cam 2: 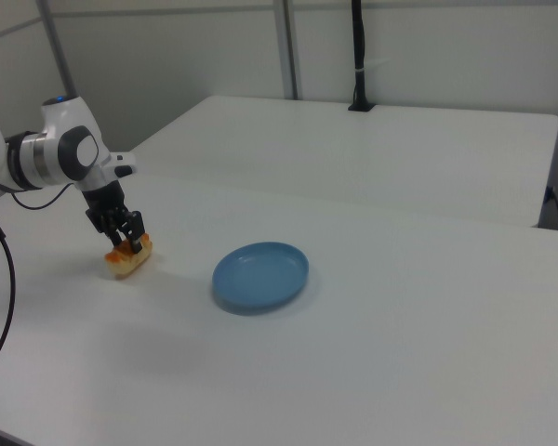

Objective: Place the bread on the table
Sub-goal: 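Lift the bread off the plate and carry it away from the plate, then lower the bread onto the table and open the gripper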

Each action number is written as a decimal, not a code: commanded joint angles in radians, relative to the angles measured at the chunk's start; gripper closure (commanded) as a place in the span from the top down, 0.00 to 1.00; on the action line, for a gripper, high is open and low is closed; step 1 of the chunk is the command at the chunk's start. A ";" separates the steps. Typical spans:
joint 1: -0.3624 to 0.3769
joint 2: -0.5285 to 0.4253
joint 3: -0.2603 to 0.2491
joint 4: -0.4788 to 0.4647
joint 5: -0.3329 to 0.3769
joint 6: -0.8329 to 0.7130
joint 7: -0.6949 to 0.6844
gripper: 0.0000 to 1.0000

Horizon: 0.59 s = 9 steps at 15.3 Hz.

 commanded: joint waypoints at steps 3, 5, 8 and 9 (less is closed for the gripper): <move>-0.010 -0.015 0.023 0.006 -0.018 -0.012 0.016 1.00; -0.029 -0.068 0.024 0.005 -0.018 -0.069 0.016 1.00; -0.184 -0.201 0.110 -0.002 -0.020 -0.226 0.007 1.00; -0.245 -0.241 0.134 -0.002 -0.020 -0.289 -0.014 1.00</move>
